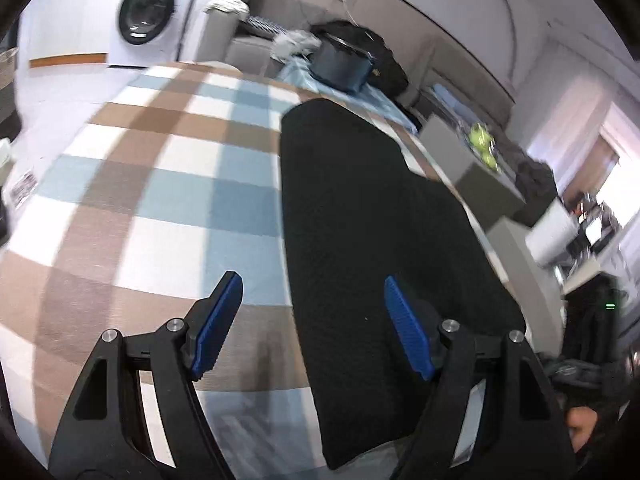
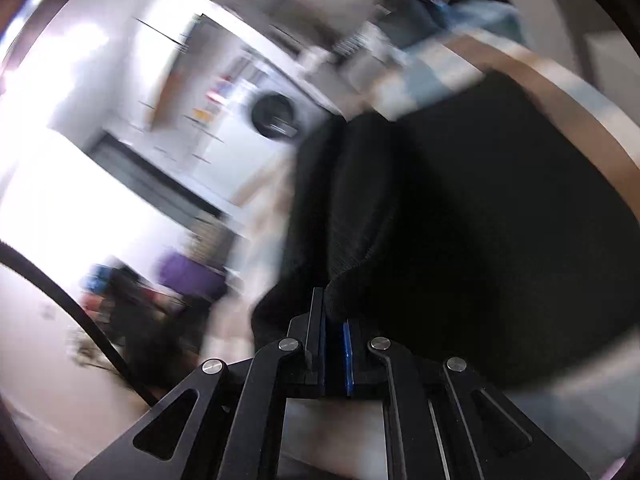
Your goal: Fold small clothes
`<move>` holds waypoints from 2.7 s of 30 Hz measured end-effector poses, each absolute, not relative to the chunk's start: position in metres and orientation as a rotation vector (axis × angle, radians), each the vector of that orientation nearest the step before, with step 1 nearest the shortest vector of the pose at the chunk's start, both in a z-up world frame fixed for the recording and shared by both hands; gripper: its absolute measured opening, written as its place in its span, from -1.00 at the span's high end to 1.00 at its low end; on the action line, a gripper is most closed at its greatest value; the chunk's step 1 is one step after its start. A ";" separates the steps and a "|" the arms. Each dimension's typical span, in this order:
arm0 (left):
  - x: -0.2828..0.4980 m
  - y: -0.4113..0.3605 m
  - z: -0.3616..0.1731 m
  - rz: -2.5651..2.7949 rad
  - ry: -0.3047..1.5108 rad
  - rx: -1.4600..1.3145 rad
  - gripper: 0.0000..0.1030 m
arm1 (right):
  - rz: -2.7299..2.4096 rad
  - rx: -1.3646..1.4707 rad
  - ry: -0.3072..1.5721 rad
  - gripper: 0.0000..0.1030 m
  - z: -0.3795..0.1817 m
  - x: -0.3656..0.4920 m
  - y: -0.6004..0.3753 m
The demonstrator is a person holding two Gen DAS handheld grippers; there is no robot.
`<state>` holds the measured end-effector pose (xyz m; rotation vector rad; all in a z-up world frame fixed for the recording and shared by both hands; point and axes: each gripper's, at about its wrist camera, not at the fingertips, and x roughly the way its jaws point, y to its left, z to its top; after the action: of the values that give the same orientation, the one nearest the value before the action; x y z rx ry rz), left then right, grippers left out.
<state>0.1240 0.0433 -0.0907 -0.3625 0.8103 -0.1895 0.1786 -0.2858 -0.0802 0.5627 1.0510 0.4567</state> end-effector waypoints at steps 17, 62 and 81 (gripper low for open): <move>0.111 -0.019 -0.113 -0.262 0.925 -0.197 -0.38 | 0.500 0.717 1.094 0.37 -0.096 0.278 -0.300; 0.107 -0.003 -0.104 -0.204 0.908 -0.249 -0.38 | 0.337 0.379 1.021 0.82 -0.059 0.346 -0.287; 0.097 -0.032 -0.076 -0.315 0.856 -0.159 -0.41 | 0.540 0.808 1.011 0.86 -0.090 0.163 -0.321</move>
<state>0.0968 -0.0317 -0.0761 -0.1585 0.8557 -0.3152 0.1627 -0.3208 -0.0901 0.8084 1.0113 0.5404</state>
